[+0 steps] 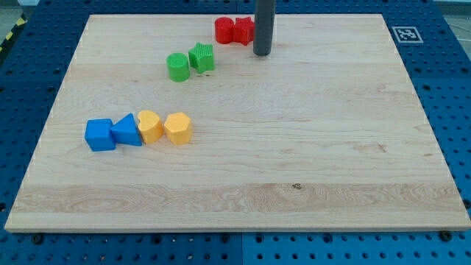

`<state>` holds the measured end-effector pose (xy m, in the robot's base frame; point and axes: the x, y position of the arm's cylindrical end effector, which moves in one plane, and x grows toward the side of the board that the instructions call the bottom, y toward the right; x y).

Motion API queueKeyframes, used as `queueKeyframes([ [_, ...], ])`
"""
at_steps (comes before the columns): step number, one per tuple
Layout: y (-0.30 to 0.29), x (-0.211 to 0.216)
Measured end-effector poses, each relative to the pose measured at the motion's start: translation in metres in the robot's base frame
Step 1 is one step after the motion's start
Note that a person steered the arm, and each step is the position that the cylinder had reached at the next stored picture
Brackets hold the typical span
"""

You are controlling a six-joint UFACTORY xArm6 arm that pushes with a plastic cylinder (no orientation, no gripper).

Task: Push the blue triangle slightly to the down

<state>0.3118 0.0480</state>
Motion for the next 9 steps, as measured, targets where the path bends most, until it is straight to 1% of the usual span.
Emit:
queueKeyframes([
  [1,0.005,0.017],
  [2,0.016,0.045],
  [3,0.017,0.058],
  [6,0.018,0.066],
  [8,0.018,0.089],
  [9,0.018,0.089],
])
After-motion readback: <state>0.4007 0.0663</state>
